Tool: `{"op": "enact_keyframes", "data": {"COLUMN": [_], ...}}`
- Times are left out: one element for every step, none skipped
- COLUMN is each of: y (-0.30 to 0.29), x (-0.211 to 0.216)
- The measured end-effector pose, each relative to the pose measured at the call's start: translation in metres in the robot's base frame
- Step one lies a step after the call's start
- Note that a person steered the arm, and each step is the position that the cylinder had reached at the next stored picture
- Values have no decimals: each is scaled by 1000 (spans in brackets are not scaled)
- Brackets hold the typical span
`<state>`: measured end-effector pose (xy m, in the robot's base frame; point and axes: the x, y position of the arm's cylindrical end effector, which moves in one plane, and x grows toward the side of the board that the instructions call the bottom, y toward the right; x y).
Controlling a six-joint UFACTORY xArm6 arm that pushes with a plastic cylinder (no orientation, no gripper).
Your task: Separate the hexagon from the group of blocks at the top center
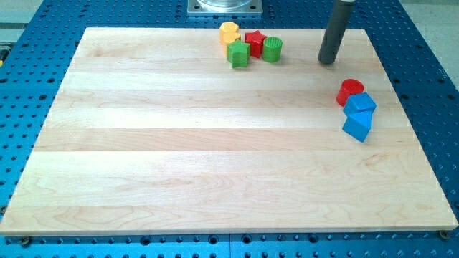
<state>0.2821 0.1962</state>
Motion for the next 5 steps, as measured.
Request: {"op": "enact_keyframes", "data": {"y": [0,-41,-100,-157,-199], "x": [-25,-65,-75,-84,-83]}}
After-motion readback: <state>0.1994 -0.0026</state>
